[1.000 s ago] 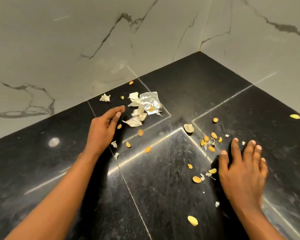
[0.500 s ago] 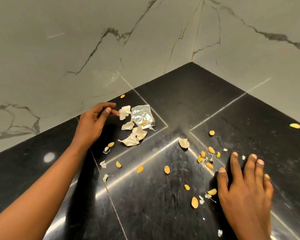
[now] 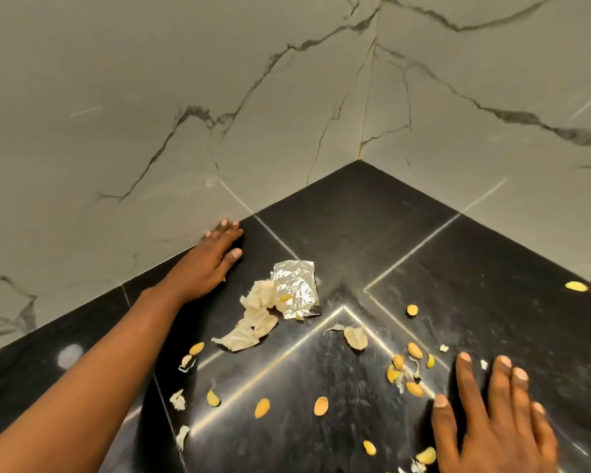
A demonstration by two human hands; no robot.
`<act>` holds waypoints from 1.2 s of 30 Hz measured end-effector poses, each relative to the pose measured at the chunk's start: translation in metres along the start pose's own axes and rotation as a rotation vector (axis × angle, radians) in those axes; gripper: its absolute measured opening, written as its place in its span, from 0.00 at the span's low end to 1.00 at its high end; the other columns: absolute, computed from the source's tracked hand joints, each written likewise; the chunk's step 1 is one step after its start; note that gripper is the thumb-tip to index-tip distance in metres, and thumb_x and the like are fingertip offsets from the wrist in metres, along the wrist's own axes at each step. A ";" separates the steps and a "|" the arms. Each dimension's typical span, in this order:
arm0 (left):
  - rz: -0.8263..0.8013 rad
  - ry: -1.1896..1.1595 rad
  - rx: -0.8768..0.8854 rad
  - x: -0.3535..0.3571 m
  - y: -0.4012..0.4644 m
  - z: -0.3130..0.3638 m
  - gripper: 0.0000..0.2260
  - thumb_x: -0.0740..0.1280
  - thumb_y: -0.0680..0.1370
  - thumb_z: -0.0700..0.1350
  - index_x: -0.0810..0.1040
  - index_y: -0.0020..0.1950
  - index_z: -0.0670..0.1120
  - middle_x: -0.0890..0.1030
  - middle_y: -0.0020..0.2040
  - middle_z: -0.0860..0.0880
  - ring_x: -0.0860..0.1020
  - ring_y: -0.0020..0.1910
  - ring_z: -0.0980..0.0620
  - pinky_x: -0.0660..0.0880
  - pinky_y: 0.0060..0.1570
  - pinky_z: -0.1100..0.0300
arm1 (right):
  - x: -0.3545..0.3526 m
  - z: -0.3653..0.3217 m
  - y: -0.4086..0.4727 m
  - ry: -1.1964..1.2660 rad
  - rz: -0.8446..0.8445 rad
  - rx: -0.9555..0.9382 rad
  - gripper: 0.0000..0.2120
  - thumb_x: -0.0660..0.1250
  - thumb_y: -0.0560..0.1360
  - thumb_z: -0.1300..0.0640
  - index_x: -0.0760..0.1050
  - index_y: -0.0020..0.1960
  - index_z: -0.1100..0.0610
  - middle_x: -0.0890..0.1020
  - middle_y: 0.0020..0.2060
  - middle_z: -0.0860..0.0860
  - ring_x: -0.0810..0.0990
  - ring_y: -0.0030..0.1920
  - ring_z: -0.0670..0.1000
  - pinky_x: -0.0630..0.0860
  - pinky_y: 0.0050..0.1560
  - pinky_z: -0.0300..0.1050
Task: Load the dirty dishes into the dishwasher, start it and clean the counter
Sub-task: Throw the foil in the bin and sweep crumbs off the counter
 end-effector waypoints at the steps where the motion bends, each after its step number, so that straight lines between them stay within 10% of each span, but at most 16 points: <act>1: 0.012 -0.013 -0.006 0.002 0.000 0.004 0.22 0.53 0.82 0.53 0.61 0.76 0.51 0.58 0.77 0.54 0.50 0.76 0.60 0.51 0.75 0.55 | 0.001 0.001 0.000 -0.003 -0.004 0.001 0.40 0.37 0.77 0.36 0.74 0.68 0.58 0.70 0.70 0.65 0.66 0.70 0.64 0.61 0.66 0.62; 7: -0.079 -0.541 0.138 0.019 -0.062 0.095 0.14 0.57 0.83 0.50 0.75 0.66 0.55 0.76 0.64 0.61 0.72 0.66 0.62 0.69 0.66 0.59 | 0.000 0.002 0.000 -0.030 -0.014 -0.018 0.34 0.42 0.78 0.40 0.73 0.69 0.58 0.69 0.70 0.64 0.66 0.71 0.64 0.59 0.67 0.60; 12: 0.224 -0.399 -0.028 0.005 -0.070 0.072 0.18 0.54 0.82 0.51 0.70 0.71 0.53 0.63 0.74 0.59 0.53 0.74 0.65 0.47 0.74 0.61 | 0.001 0.003 0.000 -0.043 -0.094 -0.035 0.31 0.49 0.75 0.43 0.70 0.72 0.57 0.67 0.72 0.63 0.65 0.72 0.63 0.55 0.69 0.57; 16: 0.010 -0.152 -0.122 0.026 -0.068 0.060 0.32 0.43 0.78 0.67 0.56 0.77 0.52 0.50 0.78 0.56 0.44 0.75 0.61 0.39 0.72 0.61 | 0.004 0.005 -0.001 -0.063 -0.168 -0.047 0.31 0.47 0.77 0.43 0.66 0.74 0.56 0.64 0.74 0.62 0.61 0.75 0.62 0.52 0.71 0.56; 20: -0.224 -0.457 -0.027 0.038 -0.102 0.123 0.23 0.43 0.80 0.64 0.59 0.74 0.65 0.53 0.75 0.66 0.49 0.73 0.66 0.47 0.73 0.62 | 0.005 0.006 -0.004 -0.070 -0.211 -0.064 0.31 0.43 0.79 0.42 0.61 0.76 0.56 0.60 0.75 0.62 0.56 0.76 0.60 0.50 0.73 0.56; 23: 0.007 -0.601 -0.084 0.003 -0.122 0.113 0.20 0.45 0.82 0.59 0.66 0.71 0.65 0.62 0.72 0.67 0.57 0.71 0.69 0.53 0.70 0.65 | 0.005 0.006 -0.004 -0.050 -0.218 -0.063 0.31 0.42 0.79 0.42 0.60 0.77 0.56 0.59 0.76 0.62 0.55 0.77 0.60 0.50 0.73 0.57; 30: 0.113 0.040 -0.340 0.017 -0.185 0.021 0.40 0.35 0.72 0.71 0.52 0.78 0.49 0.49 0.78 0.55 0.43 0.76 0.58 0.41 0.75 0.53 | 0.001 0.006 -0.004 -0.006 -0.219 -0.063 0.31 0.43 0.79 0.44 0.61 0.76 0.58 0.60 0.75 0.64 0.55 0.76 0.62 0.54 0.74 0.61; 36: -0.048 -0.551 -0.162 0.046 -0.195 0.168 0.22 0.40 0.79 0.65 0.53 0.73 0.70 0.51 0.74 0.69 0.43 0.74 0.67 0.45 0.72 0.58 | 0.001 0.008 -0.006 0.008 -0.234 -0.055 0.31 0.43 0.79 0.44 0.60 0.77 0.57 0.58 0.76 0.64 0.54 0.77 0.62 0.54 0.74 0.60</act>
Point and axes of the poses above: each hand's wrist, its own y-axis towards the middle knuckle, its own x-axis out of the palm, z = x × y, the point moved 7 cm from there along y, towards the middle knuckle
